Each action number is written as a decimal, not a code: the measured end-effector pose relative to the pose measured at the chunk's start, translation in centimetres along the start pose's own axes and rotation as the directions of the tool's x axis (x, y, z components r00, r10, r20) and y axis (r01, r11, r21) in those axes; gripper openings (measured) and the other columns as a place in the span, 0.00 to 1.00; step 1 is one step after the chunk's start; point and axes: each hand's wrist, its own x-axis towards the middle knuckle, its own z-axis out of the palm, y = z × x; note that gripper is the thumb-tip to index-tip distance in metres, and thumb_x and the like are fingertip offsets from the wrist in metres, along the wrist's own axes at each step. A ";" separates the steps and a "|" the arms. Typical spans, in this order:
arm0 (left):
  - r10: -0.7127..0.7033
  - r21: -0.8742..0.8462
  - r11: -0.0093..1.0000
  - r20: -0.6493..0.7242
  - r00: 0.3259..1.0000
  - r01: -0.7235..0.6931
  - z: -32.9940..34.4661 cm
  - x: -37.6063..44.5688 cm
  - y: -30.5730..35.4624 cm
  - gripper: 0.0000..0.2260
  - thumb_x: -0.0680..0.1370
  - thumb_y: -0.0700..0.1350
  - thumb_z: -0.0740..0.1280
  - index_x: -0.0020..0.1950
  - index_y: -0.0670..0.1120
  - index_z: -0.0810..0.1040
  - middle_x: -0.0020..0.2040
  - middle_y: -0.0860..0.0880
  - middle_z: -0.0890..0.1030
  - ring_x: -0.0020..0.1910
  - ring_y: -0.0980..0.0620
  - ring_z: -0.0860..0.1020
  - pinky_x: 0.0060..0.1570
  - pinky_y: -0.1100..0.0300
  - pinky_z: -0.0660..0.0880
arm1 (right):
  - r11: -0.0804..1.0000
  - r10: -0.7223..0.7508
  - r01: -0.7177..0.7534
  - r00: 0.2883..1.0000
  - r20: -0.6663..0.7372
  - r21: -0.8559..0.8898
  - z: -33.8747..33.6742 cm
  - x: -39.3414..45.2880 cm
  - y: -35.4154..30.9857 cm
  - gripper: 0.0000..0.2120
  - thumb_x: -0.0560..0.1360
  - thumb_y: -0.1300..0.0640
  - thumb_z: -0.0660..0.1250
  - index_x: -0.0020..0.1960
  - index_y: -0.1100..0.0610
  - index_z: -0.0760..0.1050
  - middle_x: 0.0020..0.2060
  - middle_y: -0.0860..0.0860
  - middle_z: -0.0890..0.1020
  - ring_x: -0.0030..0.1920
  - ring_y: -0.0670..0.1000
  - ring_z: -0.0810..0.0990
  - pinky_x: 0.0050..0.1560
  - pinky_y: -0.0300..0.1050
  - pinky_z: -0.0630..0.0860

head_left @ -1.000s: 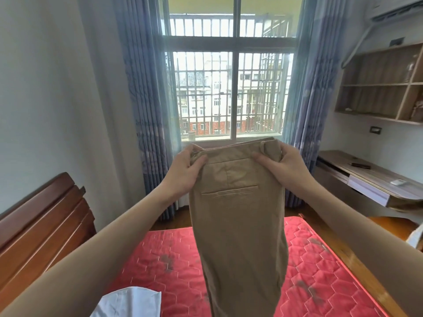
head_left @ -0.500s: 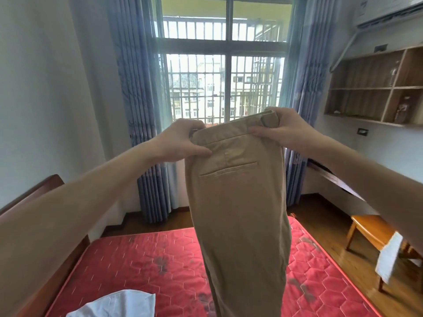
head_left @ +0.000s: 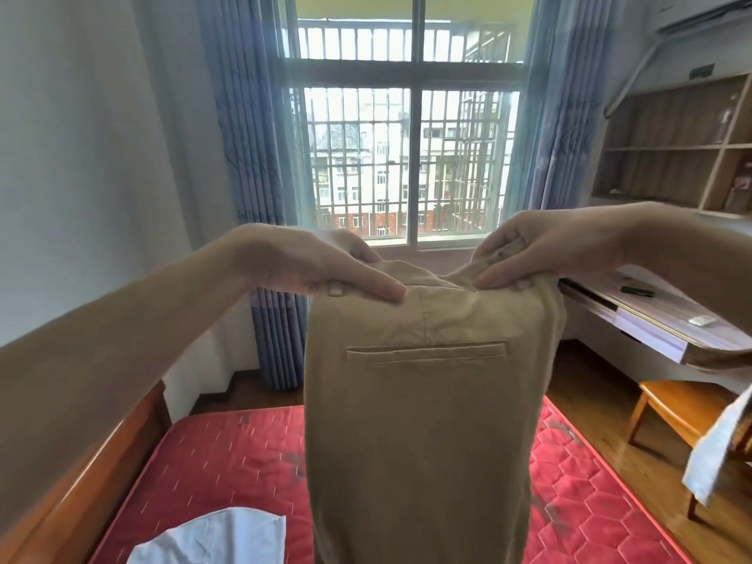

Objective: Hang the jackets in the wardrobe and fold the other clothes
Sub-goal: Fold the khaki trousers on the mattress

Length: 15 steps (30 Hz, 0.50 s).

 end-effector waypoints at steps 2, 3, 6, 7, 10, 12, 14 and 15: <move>-0.066 -0.058 0.996 0.086 0.994 0.071 -0.6 0.2 -0.3 0.22 0.68 0.47 0.75 0.60 0.44 0.78 0.47 0.52 0.88 0.46 0.55 0.87 0.42 0.66 0.81 | 0.998 0.065 -0.066 0.997 0.049 0.024 0.0 0.9 -0.1 0.16 0.75 0.57 0.75 0.62 0.59 0.82 0.53 0.51 0.88 0.53 0.48 0.87 0.48 0.34 0.81; -0.091 -0.057 0.994 0.123 0.988 0.098 -0.9 0.4 -0.6 0.24 0.67 0.46 0.76 0.61 0.43 0.77 0.49 0.51 0.88 0.47 0.53 0.87 0.43 0.64 0.82 | 0.996 0.080 -0.082 0.995 0.057 0.030 0.1 1.4 -0.1 0.17 0.75 0.57 0.75 0.62 0.59 0.81 0.54 0.52 0.88 0.53 0.48 0.87 0.47 0.34 0.81; -0.141 0.016 0.990 0.205 0.968 0.141 -2.0 1.5 -1.8 0.24 0.69 0.44 0.76 0.63 0.42 0.77 0.53 0.49 0.88 0.52 0.50 0.87 0.47 0.61 0.82 | 0.989 0.123 -0.130 0.987 0.100 0.064 0.2 3.4 0.4 0.23 0.70 0.56 0.79 0.63 0.59 0.81 0.56 0.54 0.87 0.55 0.53 0.87 0.50 0.42 0.84; -0.151 0.035 0.988 0.225 0.962 0.147 -2.3 2.0 -2.3 0.23 0.70 0.43 0.76 0.64 0.42 0.78 0.54 0.49 0.88 0.53 0.50 0.86 0.49 0.61 0.82 | 0.983 0.152 -0.164 0.980 0.128 0.081 0.2 4.2 0.6 0.27 0.66 0.57 0.80 0.64 0.58 0.80 0.57 0.55 0.87 0.56 0.55 0.87 0.53 0.48 0.85; -0.183 0.095 0.982 0.222 0.958 0.166 -3.2 4.4 -4.3 0.18 0.74 0.42 0.76 0.62 0.43 0.81 0.55 0.49 0.88 0.55 0.49 0.86 0.55 0.58 0.82 | 0.979 0.199 -0.201 0.937 0.288 -0.023 0.7 6.9 1.0 0.26 0.66 0.60 0.81 0.63 0.59 0.80 0.58 0.56 0.86 0.58 0.59 0.86 0.64 0.59 0.80; -0.224 0.157 0.967 0.146 0.964 0.201 -3.7 6.8 -6.4 0.18 0.73 0.44 0.79 0.61 0.44 0.82 0.53 0.50 0.88 0.54 0.48 0.87 0.55 0.55 0.83 | 0.972 0.195 -0.147 0.938 0.285 -0.182 1.5 9.5 1.0 0.17 0.71 0.59 0.79 0.58 0.60 0.83 0.54 0.54 0.88 0.55 0.57 0.87 0.60 0.55 0.82; -0.233 0.189 0.955 0.004 0.972 0.228 -4.4 9.7 -8.7 0.19 0.70 0.46 0.82 0.58 0.46 0.83 0.49 0.50 0.88 0.48 0.49 0.88 0.45 0.58 0.84 | 0.936 0.140 -0.089 0.982 0.129 -0.341 1.9 13.1 1.5 0.10 0.72 0.56 0.80 0.52 0.56 0.86 0.46 0.49 0.89 0.47 0.51 0.88 0.48 0.47 0.85; -0.218 0.195 0.954 -0.073 0.973 0.229 -4.8 11.3 -9.9 0.19 0.69 0.47 0.83 0.57 0.46 0.84 0.49 0.50 0.88 0.47 0.49 0.88 0.42 0.59 0.84 | 0.903 0.092 -0.063 0.995 0.047 -0.424 2.0 15.2 2.0 0.07 0.72 0.55 0.80 0.48 0.54 0.86 0.42 0.48 0.88 0.42 0.49 0.88 0.42 0.44 0.84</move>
